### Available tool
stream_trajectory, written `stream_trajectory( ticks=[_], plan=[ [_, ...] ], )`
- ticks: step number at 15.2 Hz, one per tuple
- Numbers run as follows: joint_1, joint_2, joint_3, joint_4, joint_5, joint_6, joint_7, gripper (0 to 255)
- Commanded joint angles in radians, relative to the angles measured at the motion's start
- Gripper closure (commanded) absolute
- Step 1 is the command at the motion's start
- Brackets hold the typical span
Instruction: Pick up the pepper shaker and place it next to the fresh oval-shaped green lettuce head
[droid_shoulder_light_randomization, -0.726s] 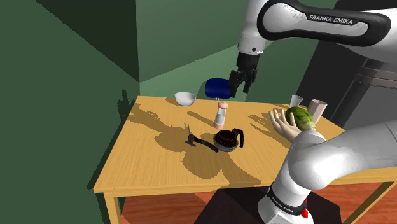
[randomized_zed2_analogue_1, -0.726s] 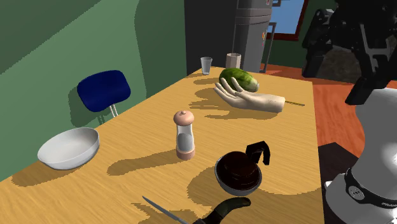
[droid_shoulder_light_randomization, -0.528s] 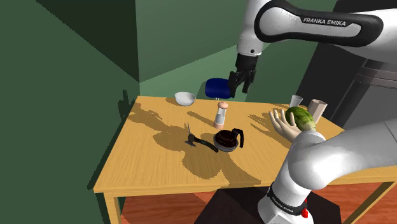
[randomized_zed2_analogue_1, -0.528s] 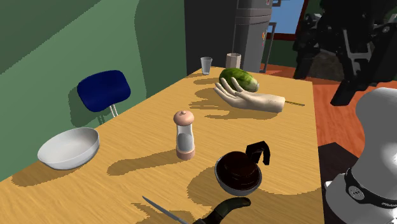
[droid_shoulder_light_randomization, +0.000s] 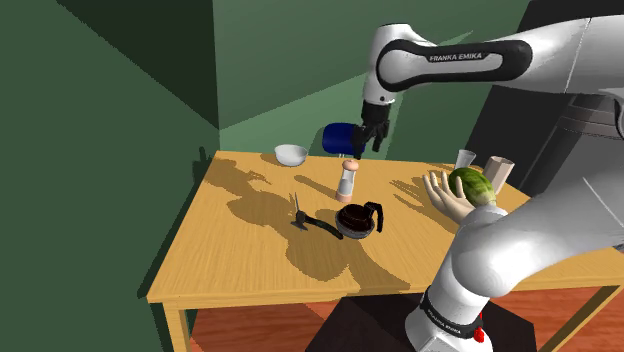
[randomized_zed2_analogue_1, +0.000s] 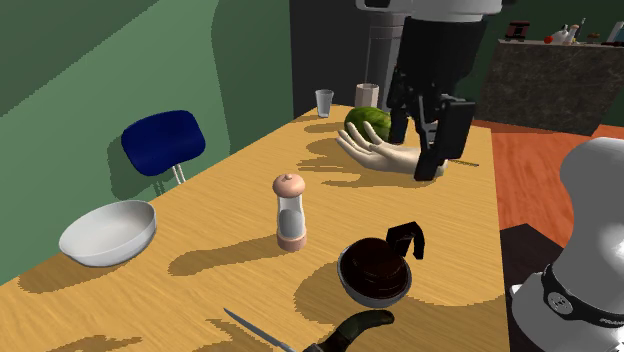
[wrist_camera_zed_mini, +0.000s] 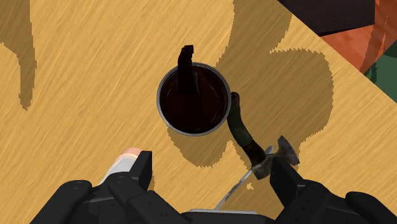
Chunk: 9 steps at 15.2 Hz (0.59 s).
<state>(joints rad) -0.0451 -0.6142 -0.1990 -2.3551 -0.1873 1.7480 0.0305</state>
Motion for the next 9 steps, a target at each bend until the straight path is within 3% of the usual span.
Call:
stream_trajectory(
  ticks=[1,9],
  plan=[
    [-0.008,0.059,-0.032,0.017,-0.019,0.047,-0.032,0],
    [-0.030,0.305,-0.150,0.103,-0.046,0.224,-0.153,0]
  ],
)
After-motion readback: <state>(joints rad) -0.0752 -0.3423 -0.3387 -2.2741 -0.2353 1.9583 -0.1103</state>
